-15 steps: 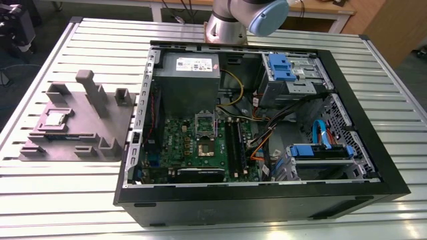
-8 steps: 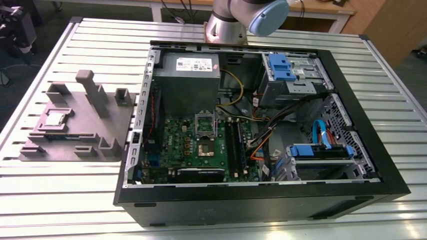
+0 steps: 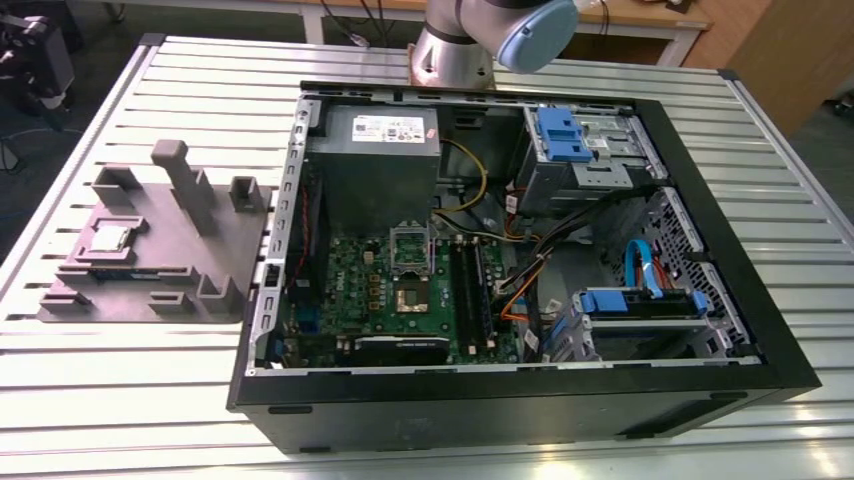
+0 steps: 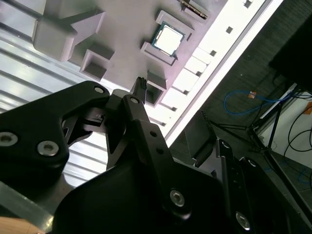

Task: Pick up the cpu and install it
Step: 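Pick up the cpu and move it towards the insertion slot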

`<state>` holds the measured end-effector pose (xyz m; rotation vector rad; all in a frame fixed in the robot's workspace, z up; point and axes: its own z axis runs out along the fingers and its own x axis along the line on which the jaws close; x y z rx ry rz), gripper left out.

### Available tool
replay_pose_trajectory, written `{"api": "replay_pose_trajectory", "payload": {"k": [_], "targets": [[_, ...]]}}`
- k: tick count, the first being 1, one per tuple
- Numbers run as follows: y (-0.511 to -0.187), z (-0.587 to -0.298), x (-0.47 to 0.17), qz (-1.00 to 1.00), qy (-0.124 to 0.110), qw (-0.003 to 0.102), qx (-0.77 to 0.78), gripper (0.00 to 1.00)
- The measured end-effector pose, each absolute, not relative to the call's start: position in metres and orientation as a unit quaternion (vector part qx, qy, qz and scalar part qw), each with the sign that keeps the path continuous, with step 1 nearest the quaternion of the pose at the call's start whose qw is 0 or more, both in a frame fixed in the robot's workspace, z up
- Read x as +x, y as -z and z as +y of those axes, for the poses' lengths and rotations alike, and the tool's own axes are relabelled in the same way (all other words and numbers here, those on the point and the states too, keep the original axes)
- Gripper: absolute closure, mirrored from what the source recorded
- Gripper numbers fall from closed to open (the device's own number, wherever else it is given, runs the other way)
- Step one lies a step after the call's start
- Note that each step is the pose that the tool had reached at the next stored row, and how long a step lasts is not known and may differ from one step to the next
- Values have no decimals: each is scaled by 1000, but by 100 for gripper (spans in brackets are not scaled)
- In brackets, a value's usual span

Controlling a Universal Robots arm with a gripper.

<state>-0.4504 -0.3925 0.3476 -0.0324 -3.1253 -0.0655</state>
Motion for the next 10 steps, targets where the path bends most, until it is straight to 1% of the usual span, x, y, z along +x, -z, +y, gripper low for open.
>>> {"api": "replay_pose_trajectory", "payload": {"k": [10], "targets": [[-345, -393, -450, -1000, 21, 8, -10, 41]]}}
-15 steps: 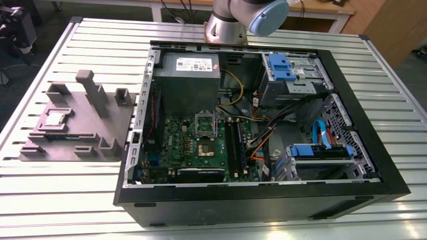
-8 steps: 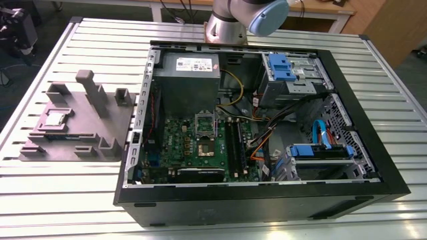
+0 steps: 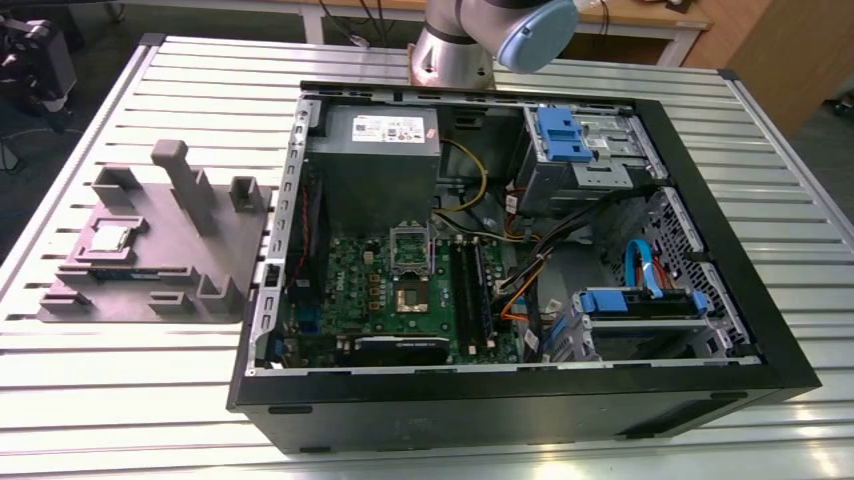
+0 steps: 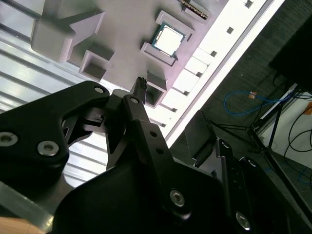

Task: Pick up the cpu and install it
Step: 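Pick up the cpu and move it towards the insertion slot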

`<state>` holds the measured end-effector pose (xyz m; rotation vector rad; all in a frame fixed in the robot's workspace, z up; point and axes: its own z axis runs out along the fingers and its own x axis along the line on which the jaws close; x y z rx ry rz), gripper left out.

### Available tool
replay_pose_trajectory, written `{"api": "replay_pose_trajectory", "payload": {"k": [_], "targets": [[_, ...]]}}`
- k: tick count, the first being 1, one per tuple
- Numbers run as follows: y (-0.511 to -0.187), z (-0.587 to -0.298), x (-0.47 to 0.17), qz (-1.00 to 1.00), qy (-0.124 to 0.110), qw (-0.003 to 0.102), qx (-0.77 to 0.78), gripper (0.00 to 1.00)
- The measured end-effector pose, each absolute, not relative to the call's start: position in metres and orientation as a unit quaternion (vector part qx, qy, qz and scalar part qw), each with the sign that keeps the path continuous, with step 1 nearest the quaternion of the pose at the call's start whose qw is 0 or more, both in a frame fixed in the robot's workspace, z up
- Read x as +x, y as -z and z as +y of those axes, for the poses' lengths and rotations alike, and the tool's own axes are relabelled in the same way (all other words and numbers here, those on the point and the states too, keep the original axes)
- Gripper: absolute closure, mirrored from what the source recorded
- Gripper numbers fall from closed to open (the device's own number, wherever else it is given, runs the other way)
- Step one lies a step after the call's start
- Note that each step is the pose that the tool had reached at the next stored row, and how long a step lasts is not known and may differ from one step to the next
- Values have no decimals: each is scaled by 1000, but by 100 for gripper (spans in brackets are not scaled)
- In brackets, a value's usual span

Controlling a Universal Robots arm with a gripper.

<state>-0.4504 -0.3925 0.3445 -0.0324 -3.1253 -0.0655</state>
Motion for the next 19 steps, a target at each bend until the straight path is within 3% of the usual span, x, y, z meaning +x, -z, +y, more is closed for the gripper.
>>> {"api": "replay_pose_trajectory", "payload": {"k": [19], "targets": [[-330, -393, -450, -1000, 21, 8, -9, 41]]}}
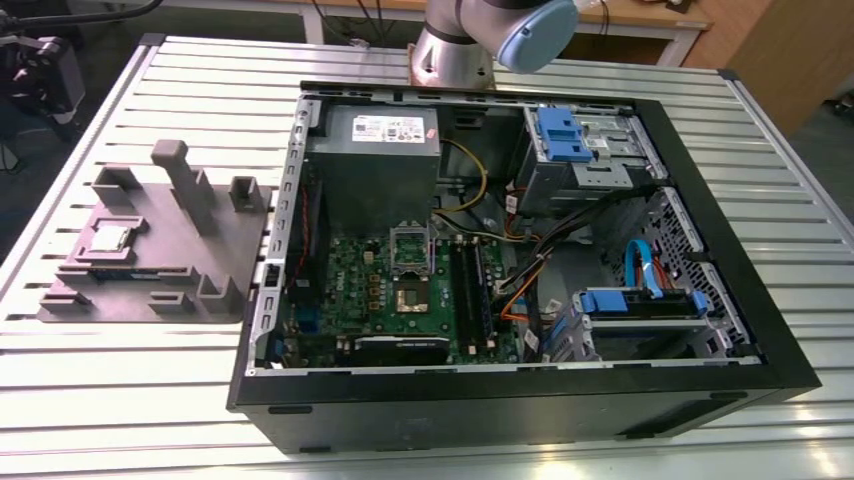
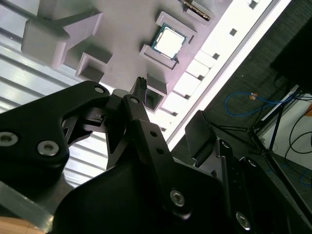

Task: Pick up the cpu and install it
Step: 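Pick up the cpu and move it towards the insertion slot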

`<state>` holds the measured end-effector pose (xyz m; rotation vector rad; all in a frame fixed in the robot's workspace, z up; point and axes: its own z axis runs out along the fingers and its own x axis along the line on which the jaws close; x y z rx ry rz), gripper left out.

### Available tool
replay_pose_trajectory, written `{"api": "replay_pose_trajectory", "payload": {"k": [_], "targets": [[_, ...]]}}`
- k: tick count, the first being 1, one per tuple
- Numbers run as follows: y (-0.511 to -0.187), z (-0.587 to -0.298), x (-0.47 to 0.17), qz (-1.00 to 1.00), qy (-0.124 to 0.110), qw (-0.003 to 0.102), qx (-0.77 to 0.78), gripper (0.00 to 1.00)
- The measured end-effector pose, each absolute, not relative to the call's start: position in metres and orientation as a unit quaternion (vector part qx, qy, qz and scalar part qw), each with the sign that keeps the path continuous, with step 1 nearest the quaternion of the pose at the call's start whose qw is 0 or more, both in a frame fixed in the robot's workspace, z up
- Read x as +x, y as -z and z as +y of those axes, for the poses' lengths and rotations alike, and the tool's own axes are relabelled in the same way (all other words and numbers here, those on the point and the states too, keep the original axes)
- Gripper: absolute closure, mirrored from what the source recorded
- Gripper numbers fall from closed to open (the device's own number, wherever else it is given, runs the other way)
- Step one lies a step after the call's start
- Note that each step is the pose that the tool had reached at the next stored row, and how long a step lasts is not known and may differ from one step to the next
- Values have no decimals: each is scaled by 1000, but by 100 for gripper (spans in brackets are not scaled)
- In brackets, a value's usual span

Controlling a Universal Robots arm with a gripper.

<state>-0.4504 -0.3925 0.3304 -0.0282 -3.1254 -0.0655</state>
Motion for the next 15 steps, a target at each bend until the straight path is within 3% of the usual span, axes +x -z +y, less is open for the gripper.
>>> {"api": "replay_pose_trajectory", "payload": {"k": [15], "targets": [[-325, -393, -450, -1000, 21, 8, -9, 41]]}}
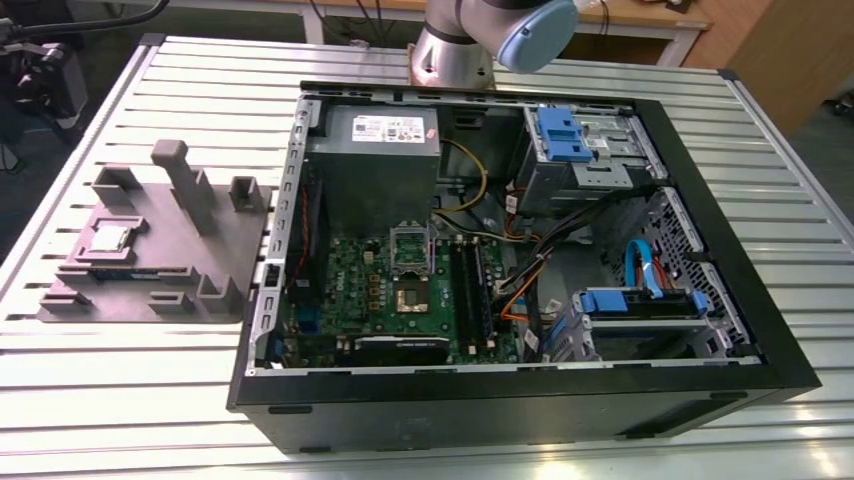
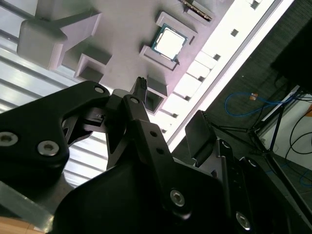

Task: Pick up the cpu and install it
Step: 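Pick up the cpu and move it towards the insertion slot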

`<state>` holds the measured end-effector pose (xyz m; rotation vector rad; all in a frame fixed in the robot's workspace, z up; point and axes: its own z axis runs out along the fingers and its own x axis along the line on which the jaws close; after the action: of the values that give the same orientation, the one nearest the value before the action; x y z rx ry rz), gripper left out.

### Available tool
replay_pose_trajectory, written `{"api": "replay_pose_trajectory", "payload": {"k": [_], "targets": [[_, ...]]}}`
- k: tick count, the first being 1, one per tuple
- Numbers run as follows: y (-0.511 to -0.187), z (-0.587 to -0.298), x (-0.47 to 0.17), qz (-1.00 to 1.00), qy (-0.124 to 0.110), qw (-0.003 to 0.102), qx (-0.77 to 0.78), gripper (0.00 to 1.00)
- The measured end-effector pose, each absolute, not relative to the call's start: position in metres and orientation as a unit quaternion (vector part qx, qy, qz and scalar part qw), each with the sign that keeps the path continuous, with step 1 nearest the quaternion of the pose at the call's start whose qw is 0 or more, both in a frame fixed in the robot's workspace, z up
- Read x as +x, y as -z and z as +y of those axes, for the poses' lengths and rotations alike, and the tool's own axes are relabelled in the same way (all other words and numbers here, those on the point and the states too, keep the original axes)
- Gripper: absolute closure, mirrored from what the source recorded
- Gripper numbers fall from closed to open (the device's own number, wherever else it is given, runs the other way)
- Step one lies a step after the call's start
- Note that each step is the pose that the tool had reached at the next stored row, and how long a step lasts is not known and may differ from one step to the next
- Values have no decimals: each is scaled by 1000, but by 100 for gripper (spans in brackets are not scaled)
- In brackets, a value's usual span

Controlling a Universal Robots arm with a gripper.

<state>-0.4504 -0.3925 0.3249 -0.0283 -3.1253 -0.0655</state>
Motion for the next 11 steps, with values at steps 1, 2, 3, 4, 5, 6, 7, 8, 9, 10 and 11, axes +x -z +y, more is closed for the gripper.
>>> {"api": "replay_pose_trajectory", "payload": {"k": [1, 2, 3, 4, 5, 6, 7, 8, 9, 10, 11], "targets": [[-324, -393, -450, -1000, 21, 8, -9, 41], [-324, -393, -450, -1000, 21, 8, -9, 41], [-324, -393, -450, -1000, 21, 8, -9, 41], [-323, -393, -451, -1000, 21, 8, -9, 41], [-323, -393, -450, -1000, 21, 8, -9, 41], [-323, -393, -450, -1000, 21, 8, -9, 41], [-323, -393, -450, -1000, 21, 8, -9, 41], [-322, -393, -450, -1000, 21, 8, -9, 41], [-322, -393, -450, -1000, 21, 8, -9, 41], [-322, -393, -450, -1000, 21, 8, -9, 41], [-322, -393, -450, -1000, 21, 8, -9, 41]]}}
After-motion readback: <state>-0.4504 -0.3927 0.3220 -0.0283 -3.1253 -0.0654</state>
